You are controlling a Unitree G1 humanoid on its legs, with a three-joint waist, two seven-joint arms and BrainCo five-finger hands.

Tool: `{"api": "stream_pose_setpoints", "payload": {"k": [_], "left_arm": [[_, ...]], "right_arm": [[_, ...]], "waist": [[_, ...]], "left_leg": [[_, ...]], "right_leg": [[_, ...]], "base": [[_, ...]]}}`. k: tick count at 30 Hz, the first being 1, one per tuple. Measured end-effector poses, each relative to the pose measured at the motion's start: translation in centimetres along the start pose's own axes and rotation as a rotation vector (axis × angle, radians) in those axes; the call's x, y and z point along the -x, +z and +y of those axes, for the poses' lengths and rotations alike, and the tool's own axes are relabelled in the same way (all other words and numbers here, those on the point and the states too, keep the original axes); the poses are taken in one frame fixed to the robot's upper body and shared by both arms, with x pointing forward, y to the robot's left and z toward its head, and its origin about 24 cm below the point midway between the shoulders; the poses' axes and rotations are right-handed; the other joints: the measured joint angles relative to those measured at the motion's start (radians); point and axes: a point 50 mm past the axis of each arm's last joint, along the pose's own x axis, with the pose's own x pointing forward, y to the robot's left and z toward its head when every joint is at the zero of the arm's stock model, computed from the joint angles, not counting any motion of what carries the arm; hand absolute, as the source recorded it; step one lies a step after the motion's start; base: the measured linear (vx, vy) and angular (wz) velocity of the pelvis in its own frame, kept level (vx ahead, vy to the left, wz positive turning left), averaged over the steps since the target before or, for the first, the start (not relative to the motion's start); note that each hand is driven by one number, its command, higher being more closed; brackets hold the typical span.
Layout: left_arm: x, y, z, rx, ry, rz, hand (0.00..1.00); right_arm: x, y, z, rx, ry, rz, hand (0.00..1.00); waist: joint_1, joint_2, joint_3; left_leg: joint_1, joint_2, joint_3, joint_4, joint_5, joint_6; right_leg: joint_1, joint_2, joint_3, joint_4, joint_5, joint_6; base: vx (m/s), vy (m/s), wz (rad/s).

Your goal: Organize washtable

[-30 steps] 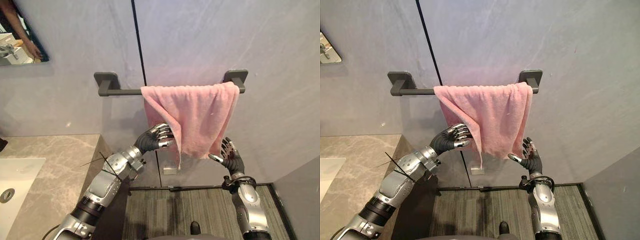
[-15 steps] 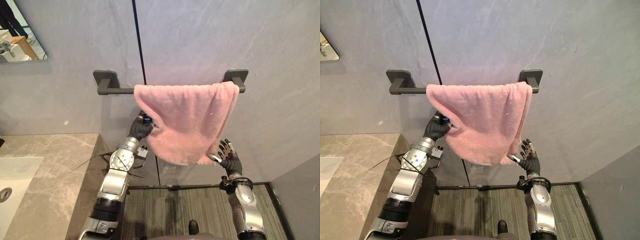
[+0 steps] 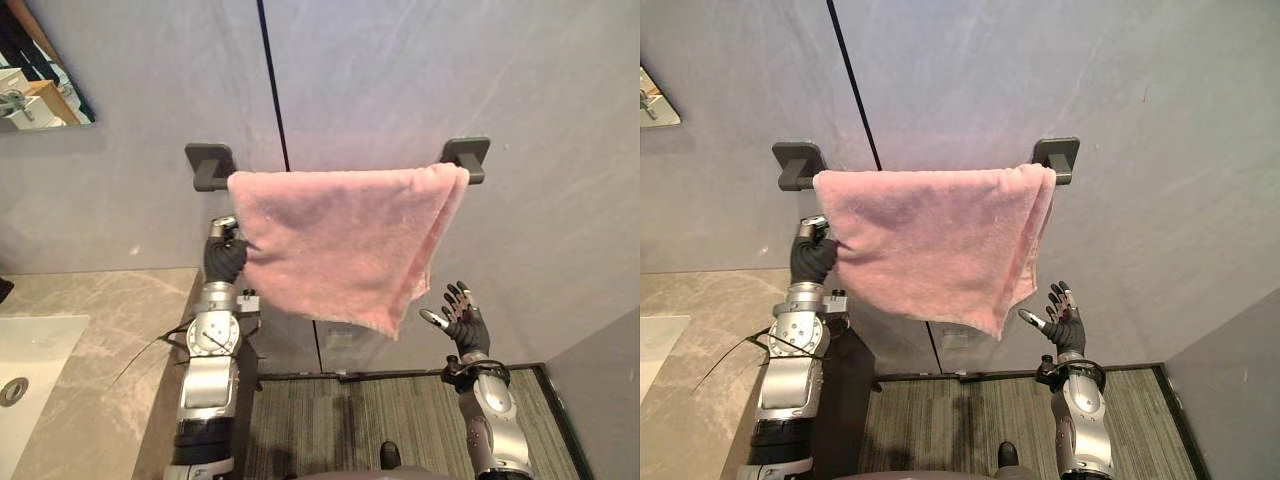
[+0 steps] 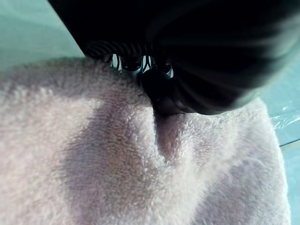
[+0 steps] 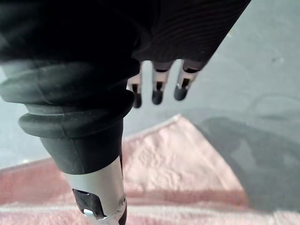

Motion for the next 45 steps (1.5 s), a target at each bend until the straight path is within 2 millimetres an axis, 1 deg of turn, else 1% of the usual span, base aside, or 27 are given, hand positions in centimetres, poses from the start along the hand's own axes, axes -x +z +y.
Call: {"api": "stream_pose_setpoints", "payload": {"k": [4, 7, 14, 15, 19, 26, 31, 34, 36, 38, 39, 40, 41, 43, 45], "left_arm": [[0.3, -0.4, 1.1, -0.01, 0.055, 0.019, 1.0], [0.9, -0.7, 1.9, -0.01, 0.098, 0.036, 1.0], [1.6, -1.1, 2.4, -0.011, 0.121, 0.059, 1.0], [1.6, -1.2, 2.5, -0.011, 0.124, 0.061, 0.0], [1.7, -1.2, 2.7, -0.01, 0.133, 0.063, 0.0], [2.0, -1.5, 2.7, 0.0, 0.129, 0.079, 0.0], [3.0, -2.5, 2.8, 0.012, 0.101, 0.13, 0.0], [4.0, -3.4, 2.9, 0.013, 0.075, 0.18, 0.0], [5.2, -4.8, 3.0, 0.006, 0.066, 0.259, 0.0], [6.2, -5.7, 3.0, 0.006, 0.055, 0.316, 0.0], [7.4, -6.7, 2.9, 0.001, 0.051, 0.386, 0.0], [8.0, -7.2, 2.9, -0.001, 0.046, 0.418, 0.0], [9.2, -8.1, 2.8, -0.006, 0.041, 0.483, 0.0], [11.4, -9.4, 2.7, -0.009, 0.007, 0.604, 0.0], [13.2, -10.2, 2.6, 0.001, -0.031, 0.68, 0.0]], "right_arm": [[0.0, 0.0, 0.0, -0.001, -0.002, 0.0, 0.0], [0.1, 0.0, -0.1, -0.002, -0.005, 0.002, 0.0], [0.1, -0.2, -0.1, -0.04, -0.005, 0.005, 0.0], [0.2, -0.2, -0.2, -0.041, -0.007, 0.008, 0.0], [0.7, -0.7, -0.5, -0.049, -0.017, 0.026, 0.0], [0.7, -0.7, -0.5, -0.049, -0.018, 0.026, 0.0], [0.9, -0.9, -0.7, -0.046, -0.025, 0.038, 0.0], [1.4, -1.3, -1.1, -0.046, -0.026, 0.055, 0.0], [2.3, -2.2, -1.6, -0.036, -0.037, 0.106, 0.0], [3.1, -3.1, -1.8, -0.028, -0.035, 0.152, 0.0], [4.0, -4.0, -1.9, -0.009, -0.023, 0.207, 0.0], [4.5, -4.4, -1.9, 0.0, -0.019, 0.233, 0.0], [5.3, -5.2, -2.0, 0.004, -0.009, 0.285, 0.0], [6.8, -6.5, -1.8, 0.023, 0.021, 0.381, 0.0], [8.0, -6.7, -0.9, 0.03, 0.075, 0.421, 0.0]], "waist": [[0.001, 0.001, 0.0], [0.003, 0.002, 0.0], [0.004, 0.003, 0.0], [0.005, 0.003, 0.0], [0.013, 0.004, 0.0], [0.021, 0.004, 0.0], [0.026, 0.004, 0.0], [0.028, 0.004, -0.001], [0.028, 0.004, -0.001], [0.029, 0.003, -0.001], [0.03, 0.003, -0.002], [0.03, 0.003, -0.002], [0.03, 0.003, -0.002], [0.034, 0.002, -0.006], [0.039, 0.004, -0.014]], "left_leg": [[0.0, 0.004, 0.003, 0.0, 0.0, 0.0], [0.0, 0.006, 0.004, 0.0, -0.001, -0.001], [0.003, 0.007, 0.004, 0.0, -0.001, -0.002], [0.003, 0.007, 0.004, 0.0, -0.001, -0.002], [0.003, 0.008, 0.004, 0.0, -0.001, -0.002], [0.004, 0.008, 0.004, 0.0, -0.001, -0.002], [0.007, 0.008, 0.003, 0.0, -0.001, -0.002], [0.01, 0.008, 0.002, 0.0, -0.001, -0.002], [0.016, 0.01, 0.001, 0.0, -0.001, -0.002], [0.021, 0.012, 0.001, -0.001, -0.001, -0.002], [0.022, 0.013, 0.002, -0.001, -0.001, -0.002], [0.023, 0.013, 0.002, -0.001, -0.001, -0.002], [0.024, 0.014, 0.005, 0.0, -0.001, -0.002], [0.028, 0.017, 0.012, 0.0, -0.003, -0.004], [0.03, 0.021, 0.015, 0.003, -0.009, -0.008]], "right_leg": [[-0.001, 0.004, 0.001, 0.0, 0.0, 0.0], [-0.002, 0.006, 0.001, 0.0, 0.0, -0.001], [0.001, 0.006, 0.001, 0.0, 0.0, -0.001], [0.002, 0.007, 0.001, 0.0, 0.0, -0.001], [0.001, 0.008, 0.0, 0.0, 0.0, -0.001], [0.002, 0.008, 0.0, 0.0, 0.001, -0.001], [0.005, 0.008, -0.001, 0.0, 0.001, -0.001], [0.009, 0.007, -0.002, 0.0, 0.001, -0.001], [0.017, 0.007, -0.004, 0.0, 0.001, -0.001], [0.021, 0.007, -0.005, 0.0, 0.0, 0.0], [0.022, 0.006, -0.005, 0.0, -0.005, 0.006], [0.023, 0.005, -0.006, 0.0, -0.006, 0.006], [0.023, 0.004, -0.007, 0.0, -0.008, 0.006], [0.024, 0.005, -0.012, 0.001, -0.012, 0.001], [0.026, 0.005, -0.02, 0.001, -0.013, 0.0]], "base": [[0.0, 0.0, 0.0], [0.0, 0.0, 0.0], [0.0, 0.0, 0.0], [0.0, 0.0, 0.0], [0.0, 0.0, 0.0], [0.0, 0.0, 0.0], [0.0, 0.0, 0.0], [0.0, 0.0, 0.0], [0.0, 0.0, 0.0], [0.0, 0.0, 0.0], [0.0, 0.0, 0.0], [-0.03, -0.004, -0.01], [-0.02, -0.002, -0.04], [-0.03, -0.005, -0.07], [-0.02, -0.005, -0.05]]}}
